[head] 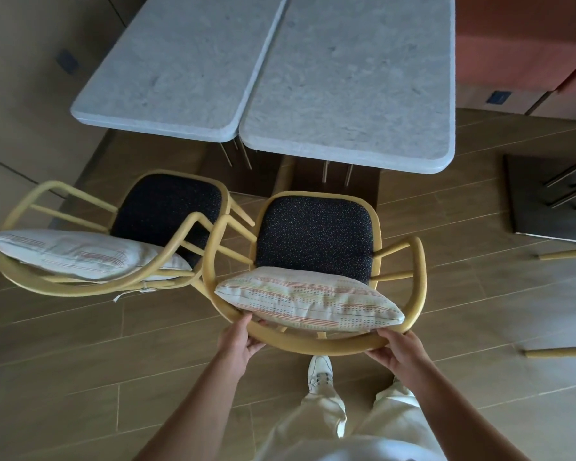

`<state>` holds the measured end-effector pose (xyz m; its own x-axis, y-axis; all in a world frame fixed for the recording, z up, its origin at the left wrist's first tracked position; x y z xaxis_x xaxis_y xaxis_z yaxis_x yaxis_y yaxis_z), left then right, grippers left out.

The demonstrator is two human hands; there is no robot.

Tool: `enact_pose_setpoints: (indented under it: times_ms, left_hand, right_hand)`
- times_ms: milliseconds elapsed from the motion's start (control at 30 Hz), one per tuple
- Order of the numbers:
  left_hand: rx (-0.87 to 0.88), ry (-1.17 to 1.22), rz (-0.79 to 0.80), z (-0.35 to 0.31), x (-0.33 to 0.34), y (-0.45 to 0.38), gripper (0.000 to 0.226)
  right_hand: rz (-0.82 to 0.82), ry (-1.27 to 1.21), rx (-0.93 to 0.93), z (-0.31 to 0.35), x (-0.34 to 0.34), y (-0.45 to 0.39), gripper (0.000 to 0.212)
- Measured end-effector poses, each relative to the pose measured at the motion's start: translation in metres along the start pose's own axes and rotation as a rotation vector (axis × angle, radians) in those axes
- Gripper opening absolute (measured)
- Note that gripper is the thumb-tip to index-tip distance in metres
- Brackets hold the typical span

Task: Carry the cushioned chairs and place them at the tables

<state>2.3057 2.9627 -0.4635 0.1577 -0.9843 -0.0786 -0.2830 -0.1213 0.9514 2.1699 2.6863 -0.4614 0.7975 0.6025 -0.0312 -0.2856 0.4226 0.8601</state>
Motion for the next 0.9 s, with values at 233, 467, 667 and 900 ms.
enact_pose_setpoints:
  times_ms: [233, 467, 667, 900]
  left_hand:
    - [0.032, -0.014, -0.007, 0.003, 0.004, 0.008, 0.019]
    - [0.06, 0.004, -0.106, 0.007, 0.015, 0.035, 0.029]
    - [0.148, 0.063, -0.161, -0.005, 0.03, 0.075, 0.046]
    - [0.403, -0.009, 0.064, -0.029, 0.08, 0.148, 0.052]
  right_hand:
    - [-0.029, 0.044, 0.033, 0.004, -0.001, 0.004, 0.017]
    - [-0.073, 0.001, -0.029, 0.017, -0.014, 0.012, 0.011]
    - [-0.065, 0.124, -0.215, 0.048, -0.024, 0.03, 0.016]
    - [0.121, 0.013, -0.541, 0.133, -0.042, 0.096, 0.039]
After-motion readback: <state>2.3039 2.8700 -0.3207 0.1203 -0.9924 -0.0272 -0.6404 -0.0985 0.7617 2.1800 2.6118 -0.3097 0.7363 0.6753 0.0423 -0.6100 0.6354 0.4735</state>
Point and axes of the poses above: each hand's wrist, its own y-axis away from the middle knuckle, its own x-axis out of the palm, z = x × y, the point moved 1 cm from there along -y, towards the middle knuckle, and after that the axes turned 8 degrees about -x, right-handed, at the moved point
